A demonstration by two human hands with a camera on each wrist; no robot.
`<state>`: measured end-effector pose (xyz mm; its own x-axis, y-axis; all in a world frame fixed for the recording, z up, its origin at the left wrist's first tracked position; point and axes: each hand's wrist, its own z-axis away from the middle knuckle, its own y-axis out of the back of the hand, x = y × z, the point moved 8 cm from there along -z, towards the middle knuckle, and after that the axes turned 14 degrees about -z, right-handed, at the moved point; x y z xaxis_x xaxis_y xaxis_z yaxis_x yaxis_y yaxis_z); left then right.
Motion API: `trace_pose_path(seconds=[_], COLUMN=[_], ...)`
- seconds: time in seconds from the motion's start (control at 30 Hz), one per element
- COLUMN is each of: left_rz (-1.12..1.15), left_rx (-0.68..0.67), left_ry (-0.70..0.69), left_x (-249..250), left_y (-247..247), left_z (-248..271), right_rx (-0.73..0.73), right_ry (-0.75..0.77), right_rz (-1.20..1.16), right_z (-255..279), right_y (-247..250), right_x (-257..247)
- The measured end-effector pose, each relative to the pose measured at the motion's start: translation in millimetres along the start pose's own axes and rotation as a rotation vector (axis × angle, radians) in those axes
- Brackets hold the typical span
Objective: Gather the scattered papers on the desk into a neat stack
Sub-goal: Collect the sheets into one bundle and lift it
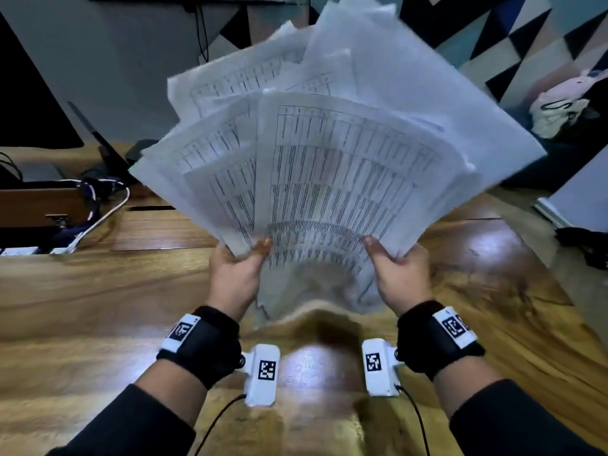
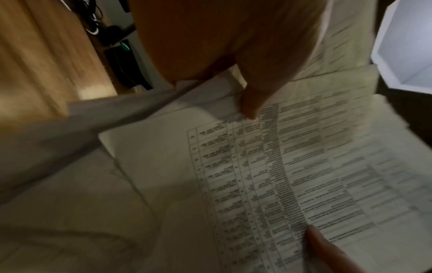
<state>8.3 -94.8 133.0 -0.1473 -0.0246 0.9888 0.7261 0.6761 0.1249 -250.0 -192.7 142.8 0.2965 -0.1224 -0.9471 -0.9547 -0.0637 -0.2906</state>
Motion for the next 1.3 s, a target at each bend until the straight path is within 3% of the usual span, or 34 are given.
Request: trace_pose_path(seconds=[0.37, 0.6, 0.73, 0.87, 1.0, 1.13, 1.3], left_rz=[-0.171, -0.163, -0.2, -0.204, -0.123, -0.117, -0.121], left_rx=[-0.124, -0.053, -0.093, -0.047, 0.026, -0.022, -0.053], left_ry=[0.057, -0.076, -0.063, -0.056, -0.086, -0.177, -0.095], left_x=[-49.8, -12.5, -29.2, -41.7, -24.6, -12.3, -31.2], left_y=[-11.8, 2.0, -2.6, -10.9, 2.3, 9.2, -4.4], left_z=[10.0, 11.0, 14.3, 19.3, 18.1, 18.3, 21.3], right_rx=[0.024, -0.062, -0.059, 0.034, 0.01, -0.071, -0.003], right_ry=[-0.07, 0.049, 0.0, -0.015, 0.04, 0.104, -0.02], right_rz=[0.157, 0.107, 0.186, 0.2, 0.101, 0.131, 0.096], right_z=[7.2, 7.3, 7.7, 12.3, 16.9, 18.3, 20.3], right_y=[25.5, 17.6, 20.3, 21.8, 16.6, 12.8, 3.2], right_x=[38.3, 2.8, 23.2, 45.5, 14.6, -7.1, 27.9])
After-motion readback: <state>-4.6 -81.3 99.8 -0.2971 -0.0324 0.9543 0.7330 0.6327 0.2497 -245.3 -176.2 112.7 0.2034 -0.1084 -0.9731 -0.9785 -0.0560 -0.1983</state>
